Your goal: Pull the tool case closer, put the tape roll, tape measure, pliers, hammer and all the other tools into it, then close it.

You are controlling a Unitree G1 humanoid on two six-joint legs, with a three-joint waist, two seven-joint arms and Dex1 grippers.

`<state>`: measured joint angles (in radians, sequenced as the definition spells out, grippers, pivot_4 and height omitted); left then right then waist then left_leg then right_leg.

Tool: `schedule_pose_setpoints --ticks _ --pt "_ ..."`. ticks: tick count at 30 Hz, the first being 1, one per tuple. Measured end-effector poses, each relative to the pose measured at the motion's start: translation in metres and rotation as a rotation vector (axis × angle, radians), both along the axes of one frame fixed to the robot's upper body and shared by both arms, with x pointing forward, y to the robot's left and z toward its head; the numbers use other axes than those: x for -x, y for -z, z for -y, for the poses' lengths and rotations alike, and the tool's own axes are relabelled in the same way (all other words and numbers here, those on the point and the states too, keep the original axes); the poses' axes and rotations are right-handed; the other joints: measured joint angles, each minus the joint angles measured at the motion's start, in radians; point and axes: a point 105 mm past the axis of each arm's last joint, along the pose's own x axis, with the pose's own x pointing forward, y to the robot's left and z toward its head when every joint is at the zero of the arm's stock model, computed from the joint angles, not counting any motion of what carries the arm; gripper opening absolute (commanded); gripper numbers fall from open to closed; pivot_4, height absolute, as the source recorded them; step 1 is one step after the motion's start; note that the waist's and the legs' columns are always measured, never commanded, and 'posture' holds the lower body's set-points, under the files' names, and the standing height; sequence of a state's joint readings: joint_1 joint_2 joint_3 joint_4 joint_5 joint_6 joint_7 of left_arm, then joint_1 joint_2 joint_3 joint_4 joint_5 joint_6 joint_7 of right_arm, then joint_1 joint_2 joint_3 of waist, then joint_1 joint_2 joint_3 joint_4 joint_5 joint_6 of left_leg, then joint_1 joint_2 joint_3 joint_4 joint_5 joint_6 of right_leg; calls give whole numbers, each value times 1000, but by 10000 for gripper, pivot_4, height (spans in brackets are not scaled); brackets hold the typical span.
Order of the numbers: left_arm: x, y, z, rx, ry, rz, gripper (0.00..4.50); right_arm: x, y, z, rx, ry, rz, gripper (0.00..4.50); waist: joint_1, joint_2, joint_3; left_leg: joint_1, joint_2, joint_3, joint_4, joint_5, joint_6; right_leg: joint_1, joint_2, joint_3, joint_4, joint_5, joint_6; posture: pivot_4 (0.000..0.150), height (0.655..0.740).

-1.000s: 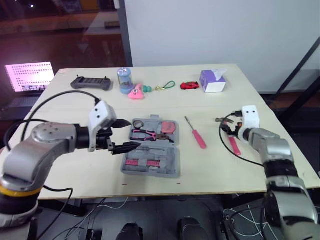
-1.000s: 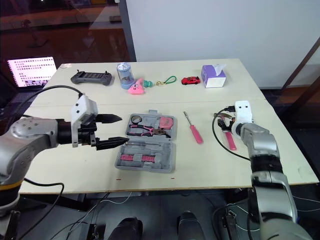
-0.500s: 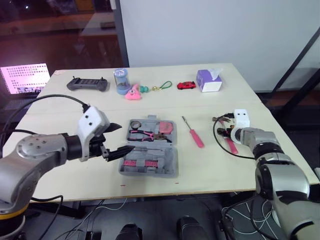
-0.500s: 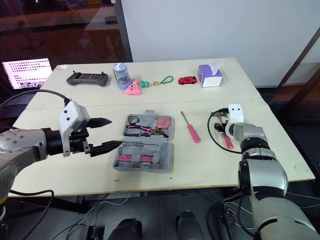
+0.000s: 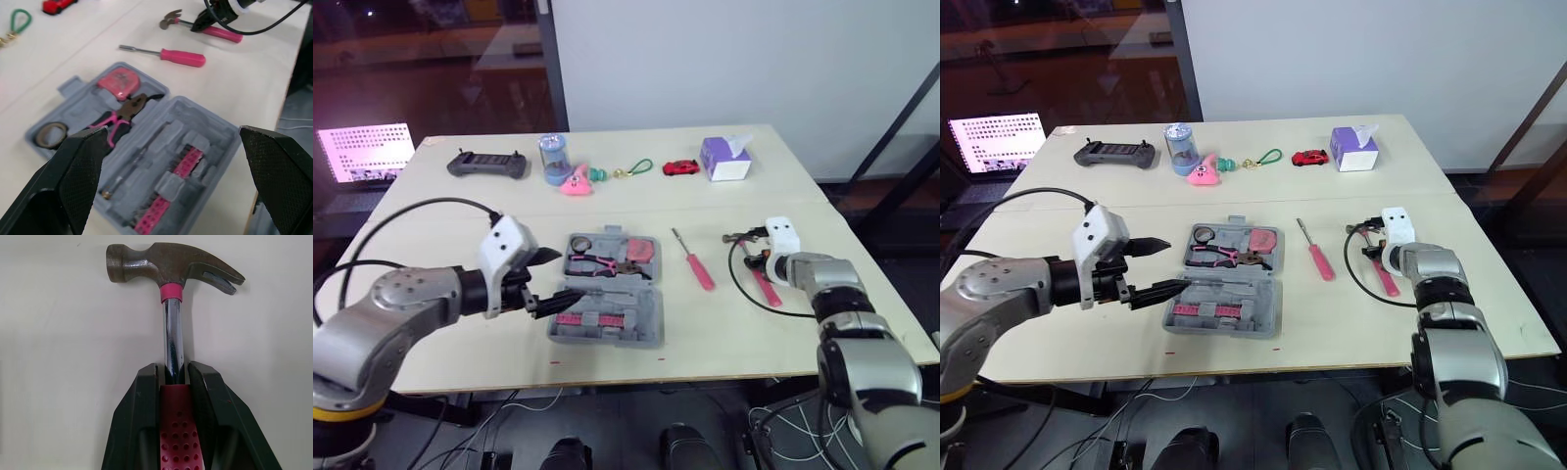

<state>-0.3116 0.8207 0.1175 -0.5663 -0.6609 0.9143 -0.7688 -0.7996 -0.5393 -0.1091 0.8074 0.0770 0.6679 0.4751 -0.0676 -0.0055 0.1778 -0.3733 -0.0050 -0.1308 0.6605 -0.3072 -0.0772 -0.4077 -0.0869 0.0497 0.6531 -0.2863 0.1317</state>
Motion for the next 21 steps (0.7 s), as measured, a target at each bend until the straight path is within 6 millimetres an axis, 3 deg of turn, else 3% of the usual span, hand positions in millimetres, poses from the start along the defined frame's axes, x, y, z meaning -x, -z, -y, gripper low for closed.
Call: schedule_pose_setpoints --ticks 6,9,15,21 --pt "-12 17 21 30 114 -57 45000 58 11 -28 -57 0 -29 4114 20 0 -1 0 0 -2 -1 -1 2 0 1 -1 0 0 0 1500 7400" --pt "-15 19 30 39 165 -61 45000 78 15 -37 -63 27 -50 4113 24 1 -1 1 0 -2 -1 -1 2 0 1 -1 1 0 0 1500 7400" --pt "-20 25 39 37 215 -74 45000 98 17 -46 -119 88 -70 4110 24 1 -1 0 0 -2 -1 -1 2 0 1 -1 0 0 0 1500 7400" --pt "-22 26 39 30 227 -68 45000 102 15 -51 -167 87 -86 32050 24 1 -1 0 0 -2 -1 -1 2 0 1 -1 0 0 0 1500 7400"
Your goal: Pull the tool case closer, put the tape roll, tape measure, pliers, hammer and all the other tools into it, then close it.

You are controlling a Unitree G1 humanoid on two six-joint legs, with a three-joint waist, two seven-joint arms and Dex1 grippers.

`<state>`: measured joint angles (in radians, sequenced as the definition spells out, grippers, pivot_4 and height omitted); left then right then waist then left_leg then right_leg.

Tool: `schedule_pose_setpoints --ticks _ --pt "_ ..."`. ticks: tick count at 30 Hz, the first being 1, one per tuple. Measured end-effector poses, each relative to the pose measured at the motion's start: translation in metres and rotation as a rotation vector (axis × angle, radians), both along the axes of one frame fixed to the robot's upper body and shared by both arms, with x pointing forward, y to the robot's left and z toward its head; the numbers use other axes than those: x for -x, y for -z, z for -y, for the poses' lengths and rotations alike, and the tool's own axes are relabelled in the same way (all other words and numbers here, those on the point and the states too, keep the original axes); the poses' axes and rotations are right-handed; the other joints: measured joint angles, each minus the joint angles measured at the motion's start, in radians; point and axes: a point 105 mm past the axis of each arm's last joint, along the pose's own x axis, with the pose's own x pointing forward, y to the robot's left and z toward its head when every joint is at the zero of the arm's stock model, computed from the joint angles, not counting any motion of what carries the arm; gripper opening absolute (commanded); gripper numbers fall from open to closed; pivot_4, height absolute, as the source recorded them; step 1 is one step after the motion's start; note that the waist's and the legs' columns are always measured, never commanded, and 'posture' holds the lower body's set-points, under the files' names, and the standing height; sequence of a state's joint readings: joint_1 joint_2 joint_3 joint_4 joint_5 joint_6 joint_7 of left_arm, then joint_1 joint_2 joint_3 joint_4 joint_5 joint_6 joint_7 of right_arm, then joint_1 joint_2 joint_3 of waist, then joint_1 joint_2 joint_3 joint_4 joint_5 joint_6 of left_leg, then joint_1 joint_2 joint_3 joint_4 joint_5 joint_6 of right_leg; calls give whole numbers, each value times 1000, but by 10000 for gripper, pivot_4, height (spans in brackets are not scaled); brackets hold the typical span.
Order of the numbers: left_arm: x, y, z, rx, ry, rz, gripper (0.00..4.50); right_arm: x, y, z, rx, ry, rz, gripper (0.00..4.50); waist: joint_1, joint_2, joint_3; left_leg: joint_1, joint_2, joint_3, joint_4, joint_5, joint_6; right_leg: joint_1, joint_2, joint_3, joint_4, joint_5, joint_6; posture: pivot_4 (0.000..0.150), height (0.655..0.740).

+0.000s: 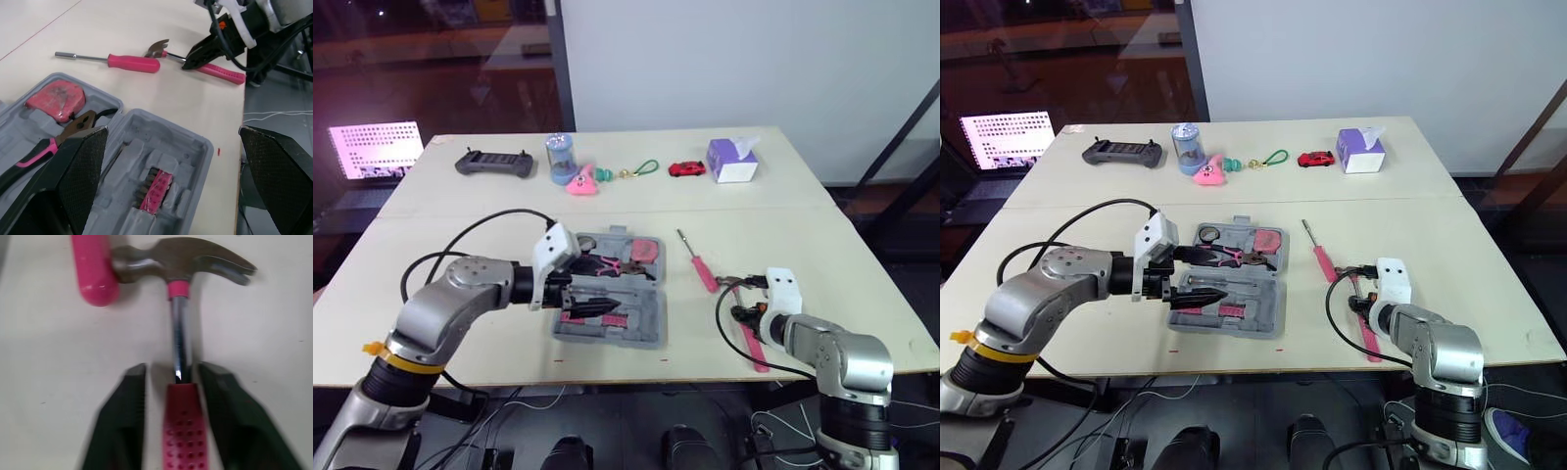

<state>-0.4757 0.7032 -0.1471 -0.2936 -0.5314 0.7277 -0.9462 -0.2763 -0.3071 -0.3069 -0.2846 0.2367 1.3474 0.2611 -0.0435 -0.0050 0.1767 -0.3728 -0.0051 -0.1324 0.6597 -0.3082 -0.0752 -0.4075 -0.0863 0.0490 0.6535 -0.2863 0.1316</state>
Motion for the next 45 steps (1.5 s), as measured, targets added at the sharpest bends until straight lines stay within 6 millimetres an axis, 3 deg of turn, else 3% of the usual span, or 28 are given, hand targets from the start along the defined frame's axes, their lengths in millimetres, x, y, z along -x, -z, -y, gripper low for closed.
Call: schedule_pose_setpoints --ticks 2,3,7,10,15,18,26,33,45 --pt "1 1 0 -1 3 -2 45000 1 -3 3 3 -13 -7 41873 3 0 0 0 0 0 0 0 0 0 0 0 0 0 0 1500 7400" --pt "1 1 -1 -3 1 -4 45000 2 -5 6 8 -16 -13 44553 5 0 0 0 0 0 0 0 0 0 0 0 0 0 0 1500 7400" --pt "2 8 -6 -7 -20 -24 45000 3 -25 24 41 -67 0 44553 0 1 1 0 0 1 0 0 0 0 0 0 0 0 0 1500 7400" --pt "4 9 -7 -5 -30 -23 45000 -8 -66 27 102 -213 100 44553 -5 2 2 0 0 1 0 0 1 0 1 0 0 0 0 1500 7400" --pt "6 11 -14 20 -63 -26 45000 -3 -95 2 299 -724 142 44553 -2 3 3 0 0 2 0 -1 1 0 0 0 -2 0 0 1500 7400" --pt "8 14 -19 30 -86 -32 45000 -10 -101 5 555 -1000 186 44553 -1 2 3 -1 0 2 1 -1 1 1 -1 0 -4 0 2 1500 7400" --pt "11 15 -23 59 -118 -37 45000 -18 -77 11 1041 -1722 142 44553 -10 3 4 0 0 4 1 1 -1 0 -1 1 -4 1 2 1500 7400" --pt "17 20 -24 67 -149 -42 45000 -38 -64 1 1369 -2150 150 44553 -23 3 5 -1 0 4 -1 4 -7 -1 -2 1 -5 1 2 1500 7400" --pt "27 25 -32 55 -239 -57 45000 -47 -32 -6 1457 -2417 88 44553 -28 3 5 0 0 4 -5 6 -11 -3 -2 2 -4 1 2 1500 7400"
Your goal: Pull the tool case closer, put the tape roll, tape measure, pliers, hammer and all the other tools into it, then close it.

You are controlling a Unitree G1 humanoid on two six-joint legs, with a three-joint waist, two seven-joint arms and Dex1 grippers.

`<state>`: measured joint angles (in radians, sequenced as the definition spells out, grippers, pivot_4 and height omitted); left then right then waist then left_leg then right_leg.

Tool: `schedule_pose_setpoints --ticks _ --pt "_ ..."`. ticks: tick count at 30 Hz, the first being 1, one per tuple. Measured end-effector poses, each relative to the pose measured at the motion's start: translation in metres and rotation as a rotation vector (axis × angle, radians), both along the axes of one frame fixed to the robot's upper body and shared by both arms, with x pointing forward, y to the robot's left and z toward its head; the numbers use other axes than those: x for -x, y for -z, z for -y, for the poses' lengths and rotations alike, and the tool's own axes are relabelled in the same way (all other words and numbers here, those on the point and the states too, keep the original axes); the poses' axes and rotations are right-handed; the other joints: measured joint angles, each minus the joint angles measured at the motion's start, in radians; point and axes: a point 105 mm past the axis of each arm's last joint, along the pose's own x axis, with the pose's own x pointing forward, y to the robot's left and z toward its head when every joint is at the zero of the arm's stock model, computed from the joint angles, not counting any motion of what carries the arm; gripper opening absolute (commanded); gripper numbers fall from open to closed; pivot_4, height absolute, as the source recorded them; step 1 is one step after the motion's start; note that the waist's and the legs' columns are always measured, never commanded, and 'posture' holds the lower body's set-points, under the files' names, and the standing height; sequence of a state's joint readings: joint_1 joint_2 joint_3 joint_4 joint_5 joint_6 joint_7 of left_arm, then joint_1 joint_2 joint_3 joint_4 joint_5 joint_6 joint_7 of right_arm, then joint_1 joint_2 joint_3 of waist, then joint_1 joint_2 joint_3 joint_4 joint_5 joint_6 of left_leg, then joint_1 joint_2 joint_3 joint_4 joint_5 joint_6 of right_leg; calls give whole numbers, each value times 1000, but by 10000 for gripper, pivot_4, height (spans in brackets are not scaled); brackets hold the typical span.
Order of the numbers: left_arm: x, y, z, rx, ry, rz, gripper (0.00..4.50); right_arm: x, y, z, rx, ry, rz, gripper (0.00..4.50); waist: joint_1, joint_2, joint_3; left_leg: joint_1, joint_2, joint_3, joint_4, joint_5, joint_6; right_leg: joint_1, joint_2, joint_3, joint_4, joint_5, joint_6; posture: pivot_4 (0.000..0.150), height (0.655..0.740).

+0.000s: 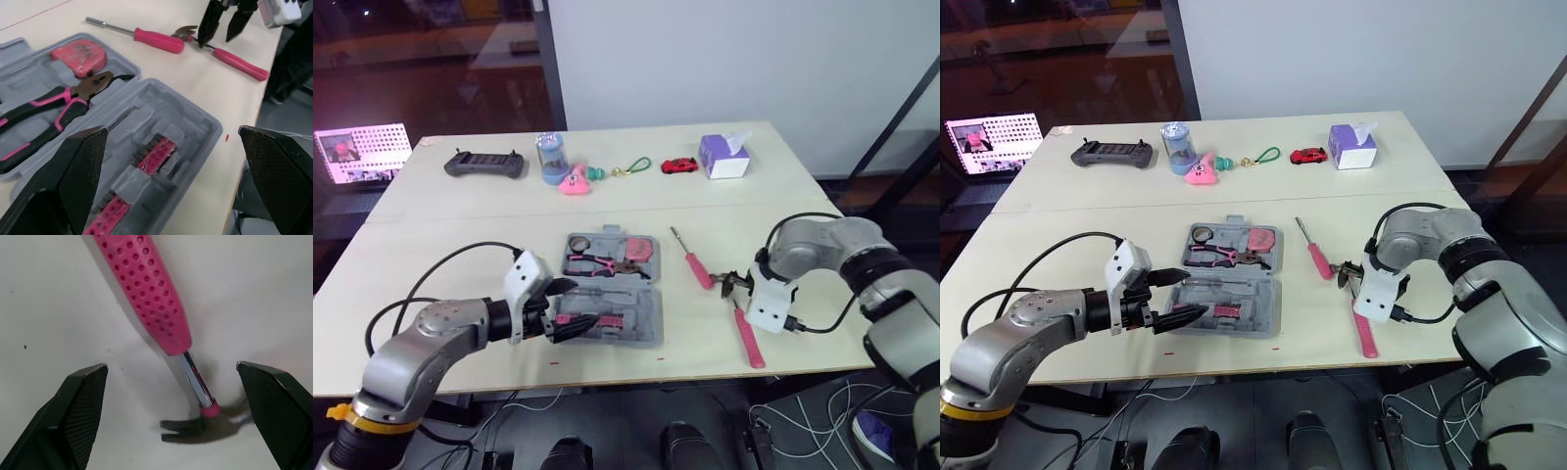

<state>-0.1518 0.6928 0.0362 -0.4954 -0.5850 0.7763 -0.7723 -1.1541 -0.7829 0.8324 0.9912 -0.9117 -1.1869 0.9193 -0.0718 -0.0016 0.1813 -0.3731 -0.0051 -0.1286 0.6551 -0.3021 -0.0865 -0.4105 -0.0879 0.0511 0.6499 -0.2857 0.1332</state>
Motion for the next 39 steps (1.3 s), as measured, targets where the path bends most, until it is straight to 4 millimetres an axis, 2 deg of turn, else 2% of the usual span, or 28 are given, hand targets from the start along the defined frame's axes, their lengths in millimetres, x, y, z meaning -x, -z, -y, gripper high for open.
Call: schedule_pose_setpoints --ticks 6,7,9,16,21,27,31,35,37,39 --pt "3 -1 -6 -9 -32 -2 45000 -14 -1 -12 33 -74 53 44553 2 0 0 0 0 0 -6 5 -8 -2 0 0 0 0 0 1500 7400" --pt "3 -2 -5 -9 -34 1 45000 -15 -1 -14 32 -82 56 39377 2 0 0 0 0 0 -6 5 -9 -2 0 0 0 0 0 1500 7400" --pt "3 -3 -6 -7 -40 5 45000 -16 2 -15 41 -89 55 33321 2 0 0 0 0 0 -6 5 -9 -2 0 0 0 0 0 1500 7400" --pt "8 -3 -10 -22 -60 -3 45000 -16 4 -8 69 -90 45 869 -4 0 -1 2 0 0 -7 5 -9 -1 0 1 1 0 -1 1500 7400" --pt "9 -3 -11 -24 -59 -6 45000 -15 5 -7 69 -84 36 369 -1 -1 -1 2 0 0 -7 5 -9 0 0 0 1 0 -1 1500 7400" --pt "8 -4 -10 -29 -51 -3 45000 -10 5 7 54 -39 28 369 7 -1 -1 2 0 0 -7 5 -9 0 -1 0 1 0 -1 1500 7400" --pt "3 -7 -8 -29 -40 11 45000 4 6 35 68 28 -6 369 18 -1 -1 1 -1 0 -6 5 -9 0 -1 0 0 0 -1 1500 7400" --pt "3 -2 -5 -33 -22 -12 45000 20 5 66 81 116 -33 369 16 0 -1 1 -1 0 -6 5 -9 -1 -1 0 0 0 -1 1500 7400" --pt "2 -3 -5 -32 -16 -10 45000 34 5 86 60 170 -36 369 16 0 -1 1 -1 0 -7 5 -9 -1 -1 0 0 0 -1 1500 7400" --pt "2 -2 -4 -32 -11 -14 45000 44 6 97 34 212 -35 369 12 0 -1 1 -1 0 -7 5 -9 -1 -1 1 0 0 -1 1500 7400"
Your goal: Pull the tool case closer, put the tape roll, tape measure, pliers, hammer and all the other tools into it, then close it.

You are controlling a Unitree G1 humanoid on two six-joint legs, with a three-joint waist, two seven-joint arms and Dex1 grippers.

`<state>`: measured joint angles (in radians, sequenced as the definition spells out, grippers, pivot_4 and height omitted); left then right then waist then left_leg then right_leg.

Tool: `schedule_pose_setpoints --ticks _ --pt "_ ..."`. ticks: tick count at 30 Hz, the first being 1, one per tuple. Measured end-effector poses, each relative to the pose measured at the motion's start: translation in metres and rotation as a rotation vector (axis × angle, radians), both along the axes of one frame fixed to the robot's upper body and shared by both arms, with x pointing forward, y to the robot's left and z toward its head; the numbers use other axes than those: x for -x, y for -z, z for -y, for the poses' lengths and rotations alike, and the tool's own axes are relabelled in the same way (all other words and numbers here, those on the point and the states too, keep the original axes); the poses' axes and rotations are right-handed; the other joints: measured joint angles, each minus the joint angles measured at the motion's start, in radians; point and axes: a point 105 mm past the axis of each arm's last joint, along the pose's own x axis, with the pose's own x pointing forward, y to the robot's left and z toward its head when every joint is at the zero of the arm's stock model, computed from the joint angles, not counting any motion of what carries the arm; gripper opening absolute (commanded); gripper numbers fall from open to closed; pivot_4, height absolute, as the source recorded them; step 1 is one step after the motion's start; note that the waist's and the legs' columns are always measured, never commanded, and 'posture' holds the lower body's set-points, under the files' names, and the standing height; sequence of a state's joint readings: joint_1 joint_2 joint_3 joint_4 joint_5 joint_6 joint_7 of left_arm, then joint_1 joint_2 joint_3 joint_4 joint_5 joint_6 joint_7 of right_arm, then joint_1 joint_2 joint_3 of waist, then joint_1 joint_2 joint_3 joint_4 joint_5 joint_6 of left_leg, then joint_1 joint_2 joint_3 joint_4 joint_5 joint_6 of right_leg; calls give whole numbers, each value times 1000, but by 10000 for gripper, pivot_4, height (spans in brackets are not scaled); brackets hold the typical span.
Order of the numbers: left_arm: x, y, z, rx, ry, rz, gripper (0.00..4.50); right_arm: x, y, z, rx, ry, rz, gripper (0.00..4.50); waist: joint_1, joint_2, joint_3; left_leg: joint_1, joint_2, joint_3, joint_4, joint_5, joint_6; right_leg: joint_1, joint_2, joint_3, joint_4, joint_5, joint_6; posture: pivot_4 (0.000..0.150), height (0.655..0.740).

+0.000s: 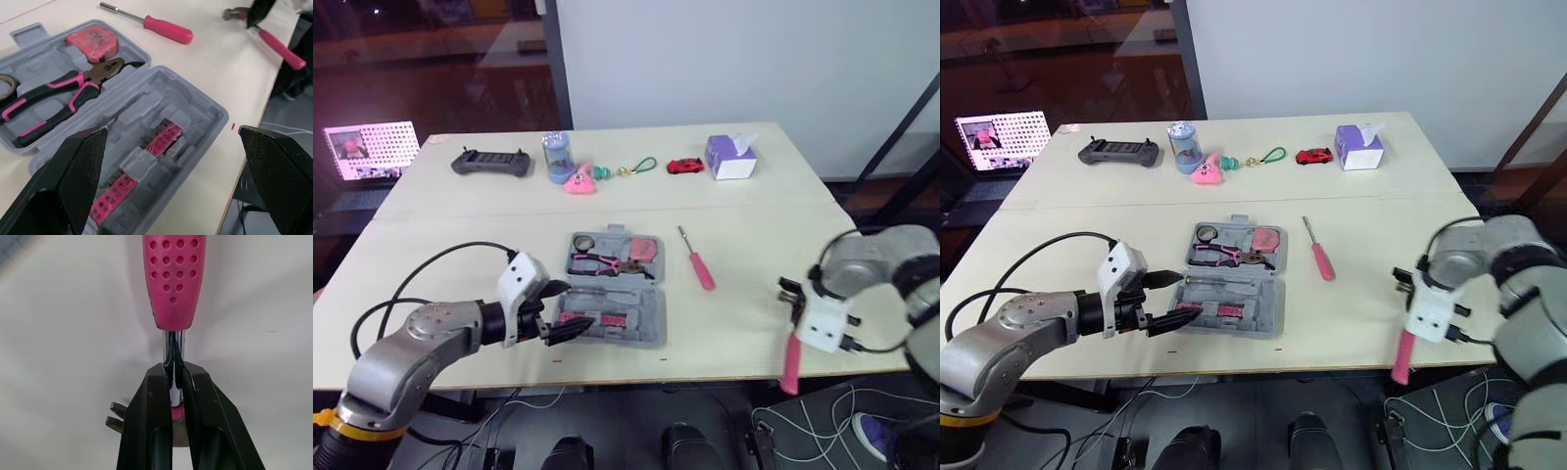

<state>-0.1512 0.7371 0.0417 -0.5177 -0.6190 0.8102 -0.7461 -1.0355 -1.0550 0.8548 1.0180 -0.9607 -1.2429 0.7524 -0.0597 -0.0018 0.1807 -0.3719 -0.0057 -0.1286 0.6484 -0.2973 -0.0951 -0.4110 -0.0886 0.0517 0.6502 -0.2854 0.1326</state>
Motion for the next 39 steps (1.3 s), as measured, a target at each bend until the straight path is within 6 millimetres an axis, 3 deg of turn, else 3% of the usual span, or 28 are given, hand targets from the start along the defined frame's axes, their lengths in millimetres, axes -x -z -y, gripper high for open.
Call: schedule_pose_setpoints --ticks 3,8,14,21,23,30,39 --pt "1 1 3 2 19 -3 45000 13 6 8 -64 88 16 369 -10 1 0 1 0 1 0 0 0 0 0 1 0 0 0 1500 7400" --pt "1 2 5 -3 36 -8 45000 22 -2 13 -202 312 78 369 -9 2 0 1 0 1 1 -4 8 0 0 2 1 0 0 1500 7400" --pt "0 4 4 -18 34 -10 45000 32 -8 -19 -419 627 22 369 -5 3 0 1 0 1 3 -5 9 2 0 1 1 0 0 1500 7400" --pt "1 3 5 -21 35 -5 45000 7 -18 -62 -693 1042 16 369 4 2 0 0 0 0 3 -5 9 1 0 0 1 0 0 1500 7400" --pt "1 3 5 -23 33 -4 45000 -3 -16 -66 -779 1175 29 369 13 2 0 0 0 0 4 -5 9 1 0 0 0 0 0 1500 7400" --pt "1 -3 8 24 23 18 45000 -38 -36 -57 -1043 1624 109 369 23 2 0 -1 0 0 3 -5 9 1 0 0 0 0 0 1500 7400" --pt "7 -4 6 42 18 19 45000 -22 -22 -37 -1058 2028 55 369 20 2 0 -1 0 0 3 -5 9 1 0 0 0 0 0 1500 7400"
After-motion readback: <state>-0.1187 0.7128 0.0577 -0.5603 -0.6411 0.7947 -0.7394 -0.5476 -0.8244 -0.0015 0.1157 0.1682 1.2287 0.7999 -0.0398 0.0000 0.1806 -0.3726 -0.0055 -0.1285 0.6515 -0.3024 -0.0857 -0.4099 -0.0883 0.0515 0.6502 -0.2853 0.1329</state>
